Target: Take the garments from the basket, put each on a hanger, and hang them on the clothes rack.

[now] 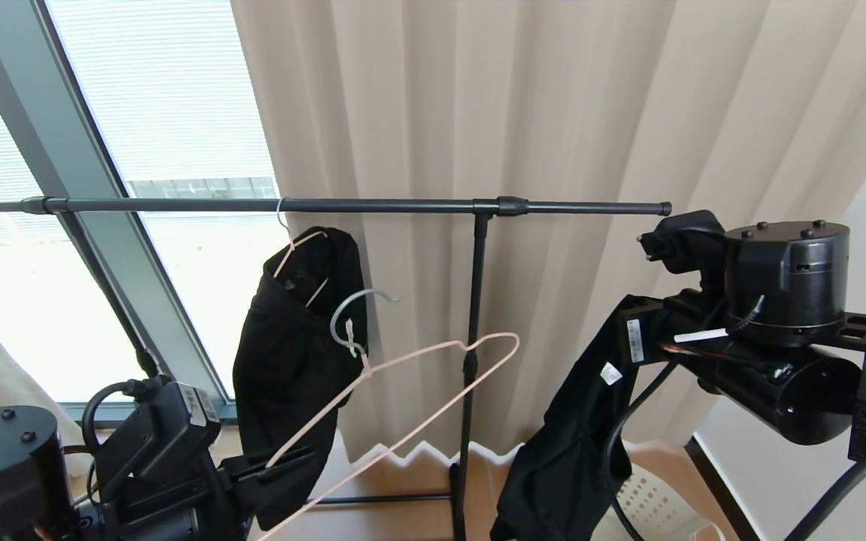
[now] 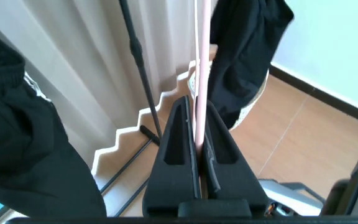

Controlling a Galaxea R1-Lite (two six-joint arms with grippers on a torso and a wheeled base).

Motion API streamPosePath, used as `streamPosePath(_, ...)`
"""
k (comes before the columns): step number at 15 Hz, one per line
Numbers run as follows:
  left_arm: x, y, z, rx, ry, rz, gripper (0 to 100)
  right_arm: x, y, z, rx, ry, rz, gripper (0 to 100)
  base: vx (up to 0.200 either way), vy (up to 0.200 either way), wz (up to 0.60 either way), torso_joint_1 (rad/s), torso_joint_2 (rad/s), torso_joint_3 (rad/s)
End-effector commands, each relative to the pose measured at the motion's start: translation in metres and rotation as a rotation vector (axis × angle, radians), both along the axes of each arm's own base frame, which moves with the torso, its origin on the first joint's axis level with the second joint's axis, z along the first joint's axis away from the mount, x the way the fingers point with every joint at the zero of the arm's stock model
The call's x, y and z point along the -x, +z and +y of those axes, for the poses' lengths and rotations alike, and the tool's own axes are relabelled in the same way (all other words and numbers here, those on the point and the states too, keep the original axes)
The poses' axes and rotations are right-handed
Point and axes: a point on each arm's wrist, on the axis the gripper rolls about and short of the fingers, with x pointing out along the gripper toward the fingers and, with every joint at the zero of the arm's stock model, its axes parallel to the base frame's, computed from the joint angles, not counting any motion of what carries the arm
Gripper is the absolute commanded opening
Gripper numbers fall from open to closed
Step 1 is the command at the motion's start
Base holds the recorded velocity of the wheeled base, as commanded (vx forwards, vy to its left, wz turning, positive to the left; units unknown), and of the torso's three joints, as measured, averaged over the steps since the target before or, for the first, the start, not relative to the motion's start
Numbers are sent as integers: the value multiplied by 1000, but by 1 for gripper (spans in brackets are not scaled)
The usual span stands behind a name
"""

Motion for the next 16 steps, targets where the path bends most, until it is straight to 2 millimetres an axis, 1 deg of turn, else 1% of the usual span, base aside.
streamPosePath(1, 4, -3, -4, -10, -38, 13, 0, -12, -4, 3, 19, -34, 3, 0, 0, 0, 0, 0, 0, 0)
streamPosePath(4, 4, 2, -16, 4, -94, -9, 0, -22, -7, 9, 27, -53, 3, 0, 0, 0, 0, 0, 0, 0)
streamPosePath(8, 2, 6, -27, 14, -136, -19, 0, -25, -5, 11, 19, -54, -11, 0, 0, 0, 0, 0, 0, 0)
streamPosePath(12, -10, 7, -37, 14, -141, -12, 0, -25, -6, 11, 7, -52, -19, 0, 0, 0, 0, 0, 0, 0)
streamPosePath(13, -17, 8, -42, 16, -140, -16, 0, -25, -7, 11, 5, -49, -17, 0, 0, 0, 0, 0, 0, 0)
streamPosePath(16, -30, 11, -51, 31, -136, -19, 0, -24, -7, 11, 5, -48, -17, 0, 0, 0, 0, 0, 0, 0)
